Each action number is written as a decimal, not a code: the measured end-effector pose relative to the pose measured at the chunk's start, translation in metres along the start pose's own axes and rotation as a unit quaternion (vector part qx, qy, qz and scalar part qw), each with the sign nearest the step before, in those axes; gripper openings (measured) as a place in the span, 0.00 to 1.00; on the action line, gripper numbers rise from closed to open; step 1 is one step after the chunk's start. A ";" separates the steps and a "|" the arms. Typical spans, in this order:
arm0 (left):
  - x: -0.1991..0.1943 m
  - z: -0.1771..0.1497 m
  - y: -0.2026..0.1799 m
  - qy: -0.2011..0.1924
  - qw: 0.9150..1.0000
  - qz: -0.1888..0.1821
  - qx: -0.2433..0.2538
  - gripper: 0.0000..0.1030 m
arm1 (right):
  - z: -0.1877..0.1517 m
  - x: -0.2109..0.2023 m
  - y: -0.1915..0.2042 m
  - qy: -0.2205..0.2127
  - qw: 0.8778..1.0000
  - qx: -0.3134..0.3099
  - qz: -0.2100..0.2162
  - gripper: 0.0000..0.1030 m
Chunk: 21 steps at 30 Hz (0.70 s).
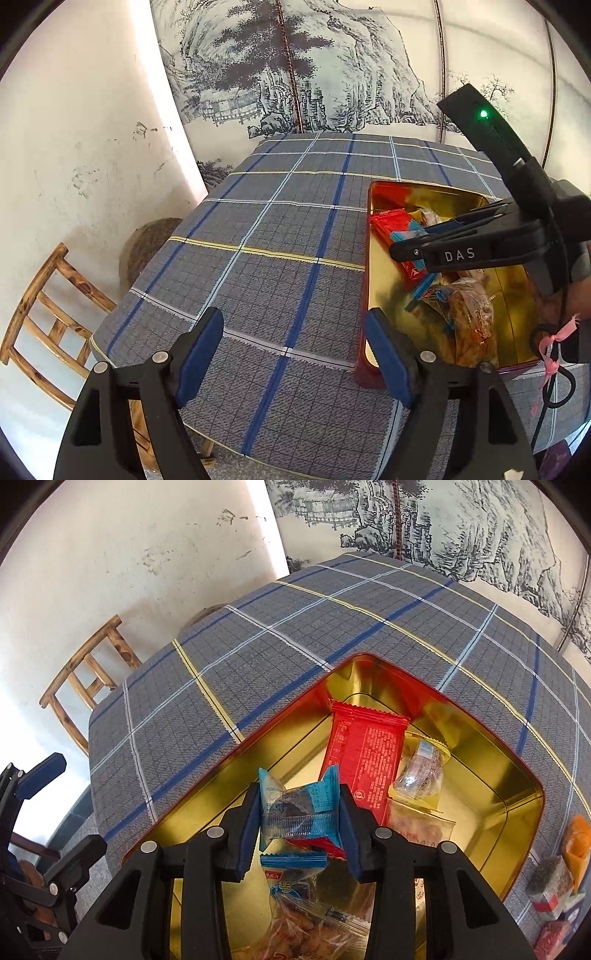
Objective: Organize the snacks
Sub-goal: 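Carry the light-blue candy into the tin and open the right gripper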
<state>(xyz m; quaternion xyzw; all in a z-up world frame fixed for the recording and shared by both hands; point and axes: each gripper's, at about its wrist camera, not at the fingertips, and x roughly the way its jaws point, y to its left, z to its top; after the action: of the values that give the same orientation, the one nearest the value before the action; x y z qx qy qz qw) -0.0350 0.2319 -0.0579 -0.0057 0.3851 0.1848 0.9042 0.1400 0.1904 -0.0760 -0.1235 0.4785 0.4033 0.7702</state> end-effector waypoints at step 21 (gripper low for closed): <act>-0.001 -0.003 -0.001 -0.001 1.000 0.006 0.003 0.77 | -0.006 -0.030 -0.004 -0.058 0.998 0.020 0.031 0.54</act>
<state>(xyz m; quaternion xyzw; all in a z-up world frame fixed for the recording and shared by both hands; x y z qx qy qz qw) -0.0372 0.2301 -0.0592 -0.0002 0.3850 0.1888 0.9034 0.1328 0.1697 -0.0547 -0.0695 0.4444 0.4235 0.7864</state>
